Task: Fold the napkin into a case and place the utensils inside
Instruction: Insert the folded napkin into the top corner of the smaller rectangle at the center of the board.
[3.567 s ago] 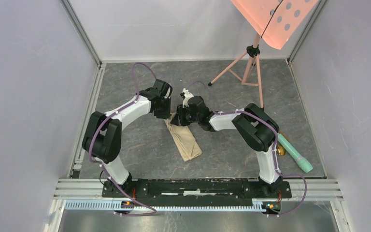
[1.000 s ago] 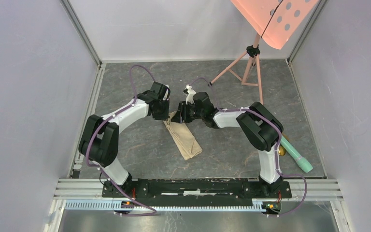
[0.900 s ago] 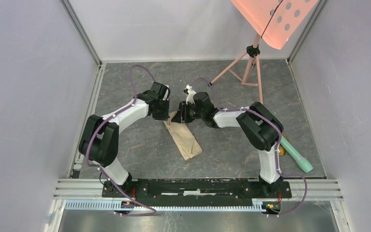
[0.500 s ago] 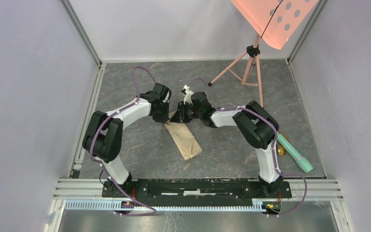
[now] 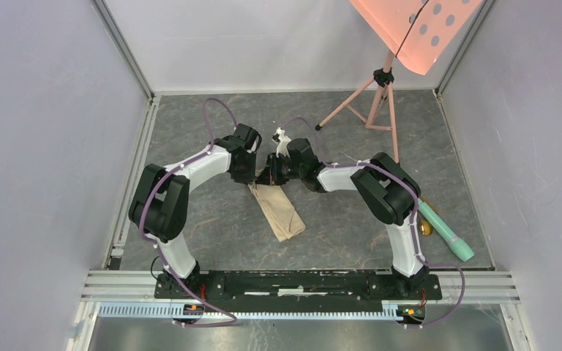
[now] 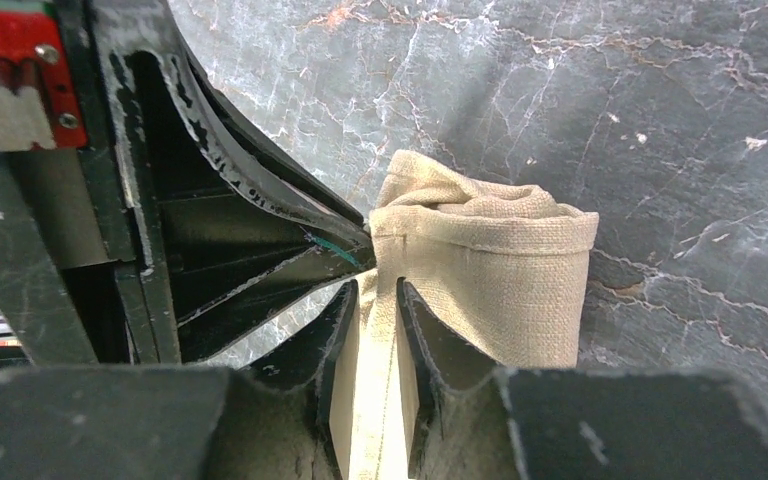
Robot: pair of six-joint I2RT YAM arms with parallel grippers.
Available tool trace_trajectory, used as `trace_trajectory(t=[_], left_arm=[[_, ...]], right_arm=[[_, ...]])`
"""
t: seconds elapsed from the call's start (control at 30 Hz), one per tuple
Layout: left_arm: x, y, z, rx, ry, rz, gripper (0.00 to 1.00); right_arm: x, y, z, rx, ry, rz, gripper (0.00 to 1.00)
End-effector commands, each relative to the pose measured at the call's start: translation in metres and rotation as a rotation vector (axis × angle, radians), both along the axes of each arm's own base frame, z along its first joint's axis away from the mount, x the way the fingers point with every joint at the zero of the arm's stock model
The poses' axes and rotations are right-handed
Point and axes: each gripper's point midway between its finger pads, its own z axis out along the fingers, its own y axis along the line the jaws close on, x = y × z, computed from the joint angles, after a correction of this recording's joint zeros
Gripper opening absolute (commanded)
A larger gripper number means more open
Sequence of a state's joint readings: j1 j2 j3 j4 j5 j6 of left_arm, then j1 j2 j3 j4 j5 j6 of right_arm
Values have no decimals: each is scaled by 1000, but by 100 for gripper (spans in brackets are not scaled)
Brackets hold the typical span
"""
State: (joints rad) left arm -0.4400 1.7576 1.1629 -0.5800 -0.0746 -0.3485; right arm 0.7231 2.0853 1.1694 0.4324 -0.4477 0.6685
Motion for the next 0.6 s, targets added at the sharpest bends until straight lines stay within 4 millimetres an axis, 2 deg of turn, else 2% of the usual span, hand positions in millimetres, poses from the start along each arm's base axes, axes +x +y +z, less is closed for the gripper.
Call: trace_trajectory(t=[0.0, 0.27, 0.47, 0.57], left_arm=[[18, 1, 7, 28, -48, -9, 23], [20, -3, 10, 9, -67, -28, 3], [14, -5, 14, -26, -88, -39, 2], [13, -6, 14, -40, -91, -42, 2]], right_arm=[[5, 13, 9, 32, -35, 15, 26], [6, 14, 7, 22, -40, 17, 26], [13, 19, 10, 4, -65, 21, 26], [18, 23, 4, -11, -63, 12, 25]])
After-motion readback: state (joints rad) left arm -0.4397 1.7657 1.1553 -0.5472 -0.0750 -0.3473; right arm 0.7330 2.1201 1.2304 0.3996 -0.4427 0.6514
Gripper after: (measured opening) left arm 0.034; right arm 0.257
